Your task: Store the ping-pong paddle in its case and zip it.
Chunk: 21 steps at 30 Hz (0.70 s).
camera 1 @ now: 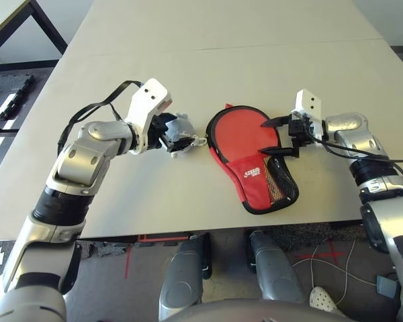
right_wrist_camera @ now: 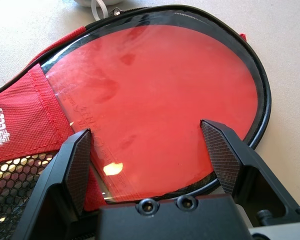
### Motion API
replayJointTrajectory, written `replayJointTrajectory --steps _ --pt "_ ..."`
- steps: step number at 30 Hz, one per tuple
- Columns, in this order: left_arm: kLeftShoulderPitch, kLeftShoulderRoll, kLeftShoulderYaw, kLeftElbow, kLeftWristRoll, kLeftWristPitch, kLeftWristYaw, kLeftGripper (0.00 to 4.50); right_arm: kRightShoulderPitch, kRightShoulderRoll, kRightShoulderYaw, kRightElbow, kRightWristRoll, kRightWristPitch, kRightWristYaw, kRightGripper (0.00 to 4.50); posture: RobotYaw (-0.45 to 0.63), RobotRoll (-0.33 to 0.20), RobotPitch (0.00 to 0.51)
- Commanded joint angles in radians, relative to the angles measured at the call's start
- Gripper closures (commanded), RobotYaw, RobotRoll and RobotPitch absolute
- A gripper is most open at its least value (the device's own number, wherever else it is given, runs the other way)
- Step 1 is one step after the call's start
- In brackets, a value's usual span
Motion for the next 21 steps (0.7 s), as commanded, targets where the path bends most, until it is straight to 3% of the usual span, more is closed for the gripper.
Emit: replayJointTrajectory --steps 1,9,21 --pt "-0.041 -0.037 0.078 0.027 -0.069 0.111 0.014 0.0 0.032 0.001 0.015 0.0 -0.028 0.009 -0.01 0.02 0.0 0.0 0.217" --pt "-0.134 -0.095 0.154 0.152 -0.111 0.332 0.114 0.0 0.048 0.003 0.016 -0.021 -0.029 0.011 -0.016 0.02 0.0 0.0 0.223" --pt "-0.122 -0.104 0.102 0.198 -0.121 0.467 0.142 0.0 0.052 0.007 0.013 -0.033 -0.029 0.009 -0.032 0.02 -0.01 0.0 0.231"
